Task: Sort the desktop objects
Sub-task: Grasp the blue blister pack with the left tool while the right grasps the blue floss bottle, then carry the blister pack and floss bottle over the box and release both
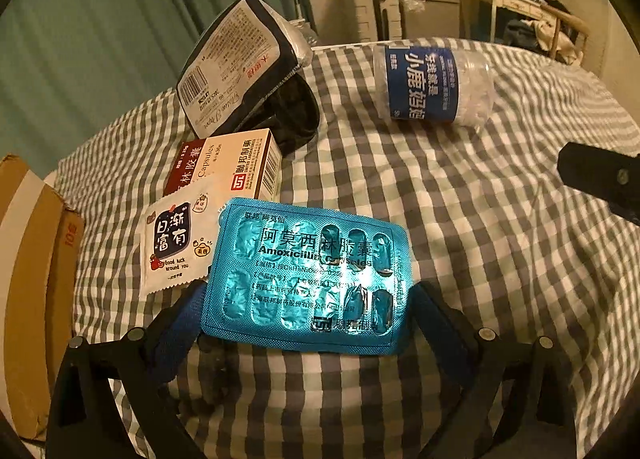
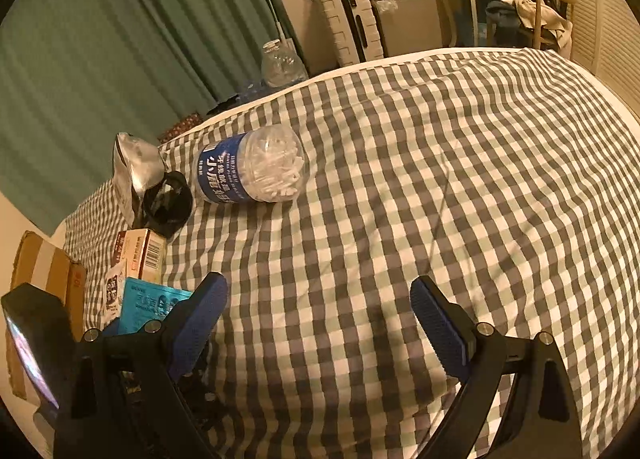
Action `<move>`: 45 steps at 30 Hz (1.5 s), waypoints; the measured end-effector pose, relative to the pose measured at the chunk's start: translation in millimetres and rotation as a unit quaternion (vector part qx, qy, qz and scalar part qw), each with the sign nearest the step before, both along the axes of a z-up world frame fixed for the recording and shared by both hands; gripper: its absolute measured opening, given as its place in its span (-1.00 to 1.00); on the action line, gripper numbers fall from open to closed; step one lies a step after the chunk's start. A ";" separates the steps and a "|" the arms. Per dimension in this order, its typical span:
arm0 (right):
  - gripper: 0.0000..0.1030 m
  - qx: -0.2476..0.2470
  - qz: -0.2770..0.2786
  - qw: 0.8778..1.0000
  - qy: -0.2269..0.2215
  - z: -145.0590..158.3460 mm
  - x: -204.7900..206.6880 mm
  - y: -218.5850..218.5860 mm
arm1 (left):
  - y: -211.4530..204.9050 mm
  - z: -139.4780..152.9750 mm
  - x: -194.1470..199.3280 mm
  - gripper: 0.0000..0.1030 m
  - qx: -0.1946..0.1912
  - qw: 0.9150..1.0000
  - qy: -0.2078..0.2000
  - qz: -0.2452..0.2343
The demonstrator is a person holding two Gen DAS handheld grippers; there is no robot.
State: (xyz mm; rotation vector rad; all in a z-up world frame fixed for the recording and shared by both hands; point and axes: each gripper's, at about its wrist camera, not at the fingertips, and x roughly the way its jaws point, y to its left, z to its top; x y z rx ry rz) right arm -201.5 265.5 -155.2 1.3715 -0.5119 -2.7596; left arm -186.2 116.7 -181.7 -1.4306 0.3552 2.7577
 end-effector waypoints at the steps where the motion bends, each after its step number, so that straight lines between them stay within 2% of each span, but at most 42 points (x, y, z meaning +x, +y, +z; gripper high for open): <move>1: 0.81 0.002 0.000 1.000 0.001 1.1 0.9 -0.9 | -3.6 2.4 1.9 0.96 0.002 1.000 0.004 0.002; 3: 0.81 0.002 0.004 1.000 0.003 3.6 0.5 -2.5 | -8.5 6.5 5.4 0.96 0.006 1.000 0.005 0.005; 8: 0.81 0.005 0.023 0.999 0.022 13.9 -8.6 -12.9 | -39.0 31.6 18.0 0.96 0.055 0.998 0.031 0.029; 13: 0.81 0.034 0.051 0.998 0.028 19.4 -41.0 -30.3 | -54.0 50.2 15.9 0.96 0.085 0.994 0.049 0.043; 15: 0.81 0.016 0.046 0.999 0.022 15.5 -57.3 -35.5 | -59.0 53.1 11.1 0.96 0.094 0.993 0.052 0.051; 18: 0.81 -0.011 0.048 0.999 0.005 3.5 -79.7 -48.9 | -69.1 52.3 -1.7 0.96 0.102 0.991 0.050 0.067; 24: 0.82 0.031 0.040 0.999 -0.004 -8.6 -107.9 -76.4 | -93.0 43.1 -20.5 0.96 0.117 0.987 0.041 0.097; 27: 0.83 0.042 0.026 0.999 -0.019 -15.3 -122.6 -84.3 | -102.1 37.4 -19.7 0.96 0.122 0.986 0.035 0.112; 32: 0.84 0.058 0.017 0.998 -0.018 -16.5 -134.0 -94.6 | -112.4 28.7 -17.9 0.96 0.122 0.984 0.022 0.130; 38: 0.81 0.044 0.035 0.998 -0.008 -8.6 -115.1 -91.0 | -121.3 35.9 -10.8 0.96 0.118 0.984 0.020 0.135; 45: 0.80 0.040 0.066 0.997 -0.027 4.9 -48.5 -79.7 | -125.0 58.5 10.5 0.96 0.124 0.983 0.031 0.128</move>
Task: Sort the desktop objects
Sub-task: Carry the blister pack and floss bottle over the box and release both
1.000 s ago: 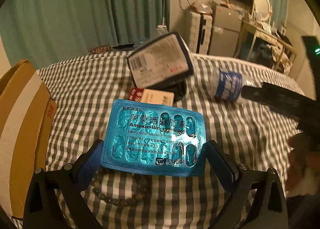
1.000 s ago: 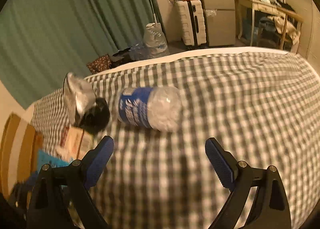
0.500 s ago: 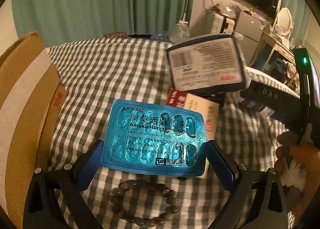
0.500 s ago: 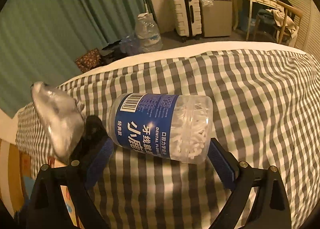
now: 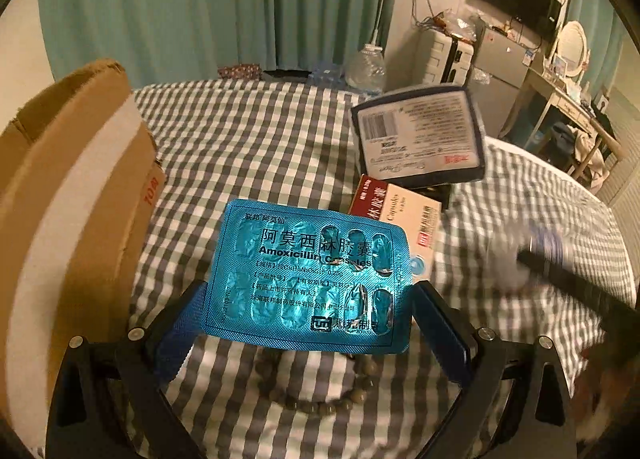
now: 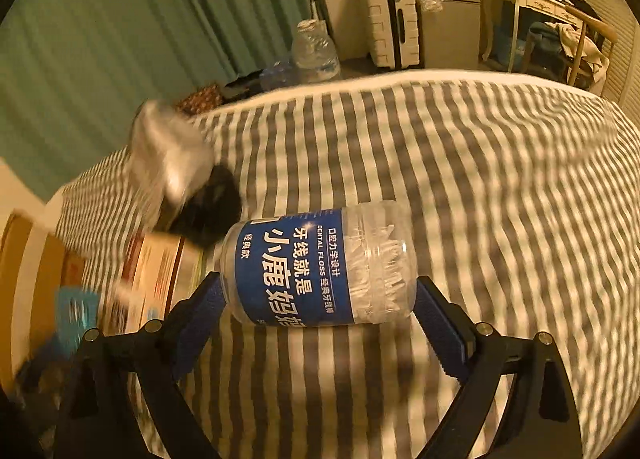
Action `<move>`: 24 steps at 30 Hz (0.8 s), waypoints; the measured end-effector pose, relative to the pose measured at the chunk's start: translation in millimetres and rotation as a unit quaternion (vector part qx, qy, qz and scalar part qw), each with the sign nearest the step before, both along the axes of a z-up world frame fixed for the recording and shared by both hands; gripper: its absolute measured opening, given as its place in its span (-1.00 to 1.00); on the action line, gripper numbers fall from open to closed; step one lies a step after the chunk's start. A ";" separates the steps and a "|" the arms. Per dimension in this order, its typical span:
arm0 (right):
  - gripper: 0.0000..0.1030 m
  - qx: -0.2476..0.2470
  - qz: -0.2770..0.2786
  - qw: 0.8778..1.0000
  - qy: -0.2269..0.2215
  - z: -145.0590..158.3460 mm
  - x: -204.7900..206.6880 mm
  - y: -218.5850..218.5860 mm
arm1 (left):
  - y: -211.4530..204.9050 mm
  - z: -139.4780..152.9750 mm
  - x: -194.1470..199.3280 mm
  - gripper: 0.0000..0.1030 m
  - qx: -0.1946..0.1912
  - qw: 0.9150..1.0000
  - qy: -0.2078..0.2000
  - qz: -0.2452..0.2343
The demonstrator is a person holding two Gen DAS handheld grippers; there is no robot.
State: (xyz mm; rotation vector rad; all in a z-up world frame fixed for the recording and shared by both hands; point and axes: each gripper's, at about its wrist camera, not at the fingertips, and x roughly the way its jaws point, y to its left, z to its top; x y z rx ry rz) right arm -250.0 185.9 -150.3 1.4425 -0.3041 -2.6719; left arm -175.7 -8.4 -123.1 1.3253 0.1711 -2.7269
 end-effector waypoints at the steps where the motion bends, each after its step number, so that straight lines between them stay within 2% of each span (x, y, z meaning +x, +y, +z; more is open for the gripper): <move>1: 0.80 0.010 0.010 1.000 -0.012 -0.4 15.3 -0.7 | -0.9 4.4 5.6 0.96 0.003 1.000 0.002 0.000; 5: 0.80 0.030 0.028 0.999 -0.030 -6.6 70.7 2.6 | -3.1 16.9 26.9 0.96 0.012 1.000 0.012 -0.008; 8: 0.80 0.048 0.022 0.997 -0.051 -17.7 97.2 1.2 | -3.4 18.4 37.4 0.96 0.013 1.000 0.011 -0.011; 12: 0.82 0.064 0.013 0.997 -0.042 -23.7 94.8 0.5 | -9.8 10.8 48.0 0.96 0.014 1.000 -0.007 -0.003; 15: 0.82 0.046 -0.006 0.998 -0.030 -23.8 84.0 2.0 | -15.4 8.1 48.6 0.96 0.013 1.000 -0.014 0.004; 18: 0.78 0.019 -0.016 0.999 -0.042 -30.8 76.0 10.0 | -21.7 5.8 48.9 0.96 0.011 1.000 -0.019 0.012; 22: 0.77 0.036 -0.008 0.999 -0.032 -23.6 80.0 10.7 | -25.2 8.7 48.9 0.96 0.013 1.000 -0.015 0.015; 24: 0.76 0.026 -0.003 0.999 -0.035 -18.6 85.2 9.7 | -26.0 14.7 49.9 0.96 0.017 1.000 -0.010 0.012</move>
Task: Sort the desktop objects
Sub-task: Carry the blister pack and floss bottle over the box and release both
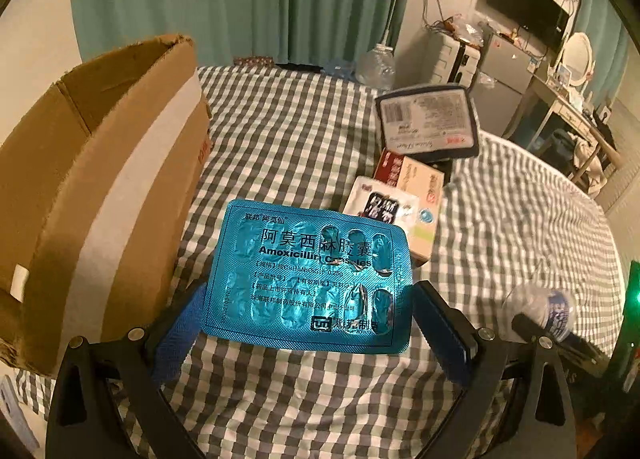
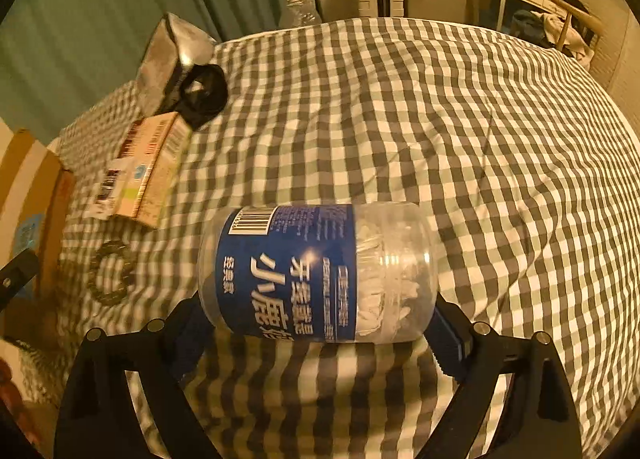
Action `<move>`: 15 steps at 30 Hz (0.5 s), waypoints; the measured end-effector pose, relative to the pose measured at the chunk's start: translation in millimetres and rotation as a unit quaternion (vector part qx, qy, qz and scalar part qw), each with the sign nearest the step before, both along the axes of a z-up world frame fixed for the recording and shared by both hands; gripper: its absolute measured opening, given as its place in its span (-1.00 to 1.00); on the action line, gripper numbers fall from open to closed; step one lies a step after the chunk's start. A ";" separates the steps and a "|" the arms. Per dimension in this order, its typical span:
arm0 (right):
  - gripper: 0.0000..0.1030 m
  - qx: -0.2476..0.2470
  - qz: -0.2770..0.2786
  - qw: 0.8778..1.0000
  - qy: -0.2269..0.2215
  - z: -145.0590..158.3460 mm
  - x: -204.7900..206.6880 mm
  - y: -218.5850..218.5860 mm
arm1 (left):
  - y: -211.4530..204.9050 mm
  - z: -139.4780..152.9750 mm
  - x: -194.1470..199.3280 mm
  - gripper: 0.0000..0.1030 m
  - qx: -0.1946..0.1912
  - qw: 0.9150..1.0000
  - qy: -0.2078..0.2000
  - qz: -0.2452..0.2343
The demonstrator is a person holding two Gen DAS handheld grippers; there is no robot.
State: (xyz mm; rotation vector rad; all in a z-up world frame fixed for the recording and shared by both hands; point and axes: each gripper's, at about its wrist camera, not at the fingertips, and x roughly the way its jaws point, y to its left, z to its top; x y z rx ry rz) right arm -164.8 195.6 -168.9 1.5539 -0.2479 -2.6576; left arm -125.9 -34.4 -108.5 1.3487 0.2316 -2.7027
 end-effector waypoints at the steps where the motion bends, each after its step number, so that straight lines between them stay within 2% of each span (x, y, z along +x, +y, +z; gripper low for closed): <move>1: 0.75 -0.003 0.001 1.000 -0.005 3.3 2.5 -1.2 | -1.4 6.1 -0.2 0.96 0.004 1.000 0.007 -0.003; 7: 0.74 -0.032 0.027 0.999 -0.009 25.1 30.4 -13.3 | -19.2 62.6 -6.8 0.96 0.034 0.998 0.046 -0.031; 12: 0.74 -0.033 0.022 0.999 -0.011 41.5 48.8 -18.8 | -39.1 115.3 0.5 0.96 0.024 0.995 0.078 -0.052; 15: 0.74 -0.044 0.036 0.998 0.016 73.5 62.3 -30.6 | -59.8 136.3 7.1 0.96 0.009 0.994 0.091 -0.053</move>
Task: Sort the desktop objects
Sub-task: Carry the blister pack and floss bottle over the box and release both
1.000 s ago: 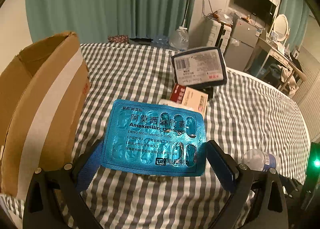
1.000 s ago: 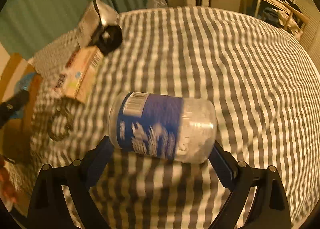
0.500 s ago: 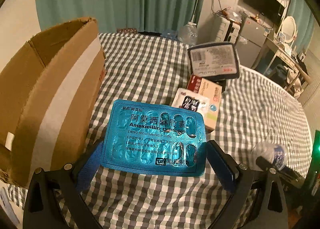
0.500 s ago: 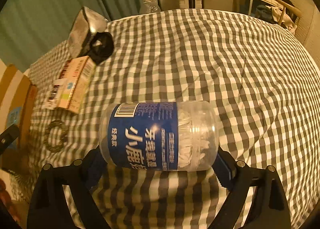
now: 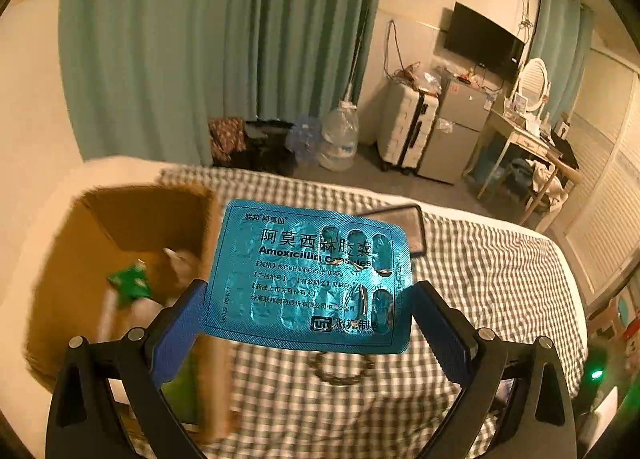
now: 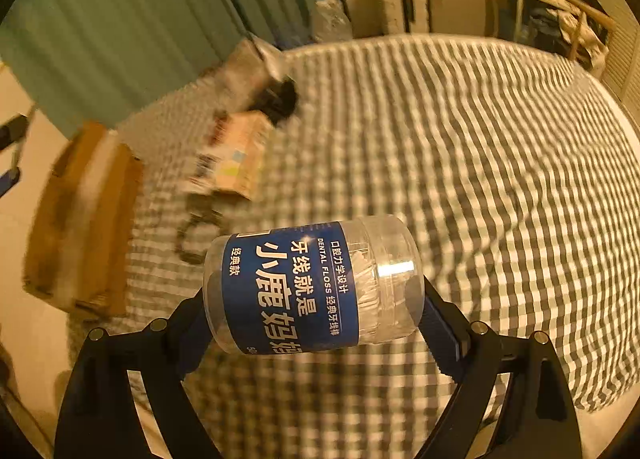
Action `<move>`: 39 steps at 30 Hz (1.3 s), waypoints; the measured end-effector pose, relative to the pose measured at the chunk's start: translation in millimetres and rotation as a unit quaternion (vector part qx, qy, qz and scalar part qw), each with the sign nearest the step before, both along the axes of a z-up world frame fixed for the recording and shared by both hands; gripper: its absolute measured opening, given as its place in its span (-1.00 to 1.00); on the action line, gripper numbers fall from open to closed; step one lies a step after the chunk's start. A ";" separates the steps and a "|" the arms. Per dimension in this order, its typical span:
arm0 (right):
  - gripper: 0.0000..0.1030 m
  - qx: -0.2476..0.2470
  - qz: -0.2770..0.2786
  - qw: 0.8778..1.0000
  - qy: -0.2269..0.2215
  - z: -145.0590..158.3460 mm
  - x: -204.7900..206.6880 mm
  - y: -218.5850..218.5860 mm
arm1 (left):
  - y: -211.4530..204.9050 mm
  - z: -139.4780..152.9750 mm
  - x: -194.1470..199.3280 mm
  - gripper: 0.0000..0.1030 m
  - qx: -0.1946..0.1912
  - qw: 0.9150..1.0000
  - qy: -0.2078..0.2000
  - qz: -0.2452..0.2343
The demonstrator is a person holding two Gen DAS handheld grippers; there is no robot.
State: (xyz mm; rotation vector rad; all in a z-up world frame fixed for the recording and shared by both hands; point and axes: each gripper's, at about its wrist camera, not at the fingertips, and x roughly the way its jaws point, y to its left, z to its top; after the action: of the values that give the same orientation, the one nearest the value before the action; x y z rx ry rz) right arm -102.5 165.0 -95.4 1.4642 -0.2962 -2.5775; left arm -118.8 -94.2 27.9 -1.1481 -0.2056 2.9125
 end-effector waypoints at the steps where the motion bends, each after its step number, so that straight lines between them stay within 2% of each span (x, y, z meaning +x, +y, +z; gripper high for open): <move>1: 0.74 -0.003 0.007 1.000 0.013 14.9 3.2 -6.5 | -10.4 4.7 0.2 0.96 0.001 1.000 -0.002 0.001; 3: 0.74 -0.013 0.029 0.999 0.039 43.8 4.4 -24.3 | -29.1 9.2 1.5 0.96 -0.005 1.000 -0.006 0.006; 8: 0.74 -0.044 0.087 0.991 0.090 103.3 -0.7 -79.3 | -83.9 10.8 14.5 0.96 -0.051 0.998 -0.012 0.026; 11: 0.74 -0.066 0.119 0.986 0.100 124.2 -10.7 -116.2 | -114.3 2.0 28.5 0.96 -0.050 0.998 -0.003 0.032; 15: 0.74 -0.081 0.153 0.981 0.090 127.0 -26.1 -168.3 | -137.7 -22.0 31.6 0.96 -0.043 0.998 -0.014 0.046; 19: 0.74 -0.093 0.186 0.976 0.065 111.9 -49.8 -226.6 | -151.0 -49.8 26.6 0.96 -0.042 0.998 -0.036 0.041; 23: 0.74 -0.102 0.202 0.973 0.044 96.2 -74.3 -271.8 | -162.0 -68.3 20.4 0.99 -0.057 0.996 -0.051 0.050; 26: 0.76 -0.126 0.187 0.974 0.035 90.5 -90.4 -296.6 | -167.5 -80.6 15.2 1.00 -0.059 0.995 -0.075 0.039; 29: 0.81 -0.121 0.182 0.974 0.053 97.9 -97.3 -310.9 | -167.9 -86.6 15.7 1.00 -0.069 0.994 -0.077 0.033; 33: 0.81 -0.108 0.171 0.976 0.077 106.4 -95.8 -309.3 | -167.4 -89.9 20.0 1.00 -0.082 0.994 -0.070 0.036; 36: 0.81 -0.105 0.148 0.979 0.091 105.1 -90.1 -282.4 | -163.9 -84.9 24.8 1.00 -0.080 0.994 -0.064 0.035; 39: 0.81 -0.070 0.118 0.985 0.102 97.9 -77.9 -239.4 | -148.7 -77.0 30.0 1.00 -0.086 0.995 -0.055 0.025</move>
State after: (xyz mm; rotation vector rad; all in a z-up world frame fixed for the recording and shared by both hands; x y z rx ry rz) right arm -180.4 -74.3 2.5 1.1032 -0.2541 -2.4347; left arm -88.8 -243.0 -49.1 -1.3469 0.0172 2.9612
